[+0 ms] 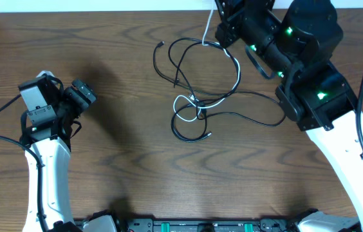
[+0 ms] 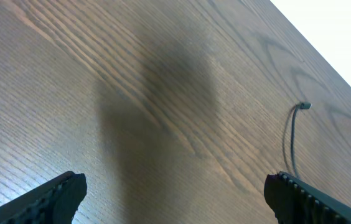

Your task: Untangle cables

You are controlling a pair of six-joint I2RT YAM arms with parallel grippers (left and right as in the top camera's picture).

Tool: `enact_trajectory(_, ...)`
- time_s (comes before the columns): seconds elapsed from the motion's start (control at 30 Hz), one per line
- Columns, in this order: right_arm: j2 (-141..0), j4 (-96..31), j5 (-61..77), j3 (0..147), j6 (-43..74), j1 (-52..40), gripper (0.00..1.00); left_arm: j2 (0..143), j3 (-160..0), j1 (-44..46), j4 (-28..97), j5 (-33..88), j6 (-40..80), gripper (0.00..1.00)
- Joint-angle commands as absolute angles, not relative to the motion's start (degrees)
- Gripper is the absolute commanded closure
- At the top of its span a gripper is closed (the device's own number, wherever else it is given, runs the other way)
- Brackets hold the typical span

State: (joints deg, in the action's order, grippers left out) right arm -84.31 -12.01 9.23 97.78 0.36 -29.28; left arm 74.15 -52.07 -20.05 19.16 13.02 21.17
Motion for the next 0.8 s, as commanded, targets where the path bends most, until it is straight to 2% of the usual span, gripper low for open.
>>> enact_trajectory(0.0,-84.4,-15.9,9.6,98.8,-0.6,-29.1,0.99,73.7,-52.7,-20.2,19.3,13.0,21.1,0.04)
enact_trajectory(0.27,-89.6,-22.6,11.4,98.8,-1.6,-29.1,0.99,73.7,-52.7,-20.2,17.8,12.8,21.6,0.04)
enact_trajectory(0.33,-90.3,-22.7,14.2,98.8,-1.6,-29.1,0.99,73.8,-52.7,-20.1,18.8,21.6,22.4,0.04)
enact_trajectory(0.47,-91.9,-21.6,19.6,98.8,-1.0,-29.1,0.99,74.2,-52.7,-16.7,19.3,39.9,13.2,0.04)
enact_trajectory(0.67,-92.7,-17.7,26.8,98.8,1.7,-29.3,0.99,74.5,-52.7,-6.3,17.4,39.8,10.4,0.04)
enact_trajectory(0.77,-92.7,-16.2,30.3,98.8,3.7,-29.3,0.99,74.6,-52.7,-1.3,12.6,34.0,10.3,0.04)
